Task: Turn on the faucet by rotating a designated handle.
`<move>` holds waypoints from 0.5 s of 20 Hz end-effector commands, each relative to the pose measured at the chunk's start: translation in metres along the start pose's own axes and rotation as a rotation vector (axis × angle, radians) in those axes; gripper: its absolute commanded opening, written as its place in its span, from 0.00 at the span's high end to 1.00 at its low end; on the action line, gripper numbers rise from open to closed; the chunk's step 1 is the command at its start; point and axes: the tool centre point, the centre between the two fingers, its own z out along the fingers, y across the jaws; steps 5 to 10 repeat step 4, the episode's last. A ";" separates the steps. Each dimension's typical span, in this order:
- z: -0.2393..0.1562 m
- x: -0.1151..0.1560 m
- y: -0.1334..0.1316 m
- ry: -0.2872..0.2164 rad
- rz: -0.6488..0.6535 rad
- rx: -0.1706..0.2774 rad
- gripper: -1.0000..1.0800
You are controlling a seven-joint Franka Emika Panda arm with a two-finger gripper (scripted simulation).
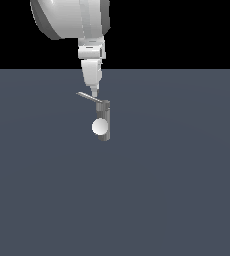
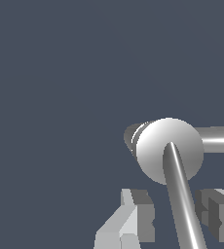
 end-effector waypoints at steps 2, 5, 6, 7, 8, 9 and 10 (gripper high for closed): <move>0.018 -0.058 0.004 -0.024 -0.073 -0.027 1.00; 0.019 -0.060 0.002 -0.024 -0.076 -0.028 1.00; 0.019 -0.060 0.002 -0.024 -0.076 -0.028 1.00; 0.019 -0.060 0.002 -0.024 -0.076 -0.028 1.00; 0.019 -0.060 0.002 -0.024 -0.076 -0.028 1.00; 0.019 -0.060 0.002 -0.024 -0.076 -0.028 1.00; 0.019 -0.060 0.002 -0.024 -0.076 -0.028 1.00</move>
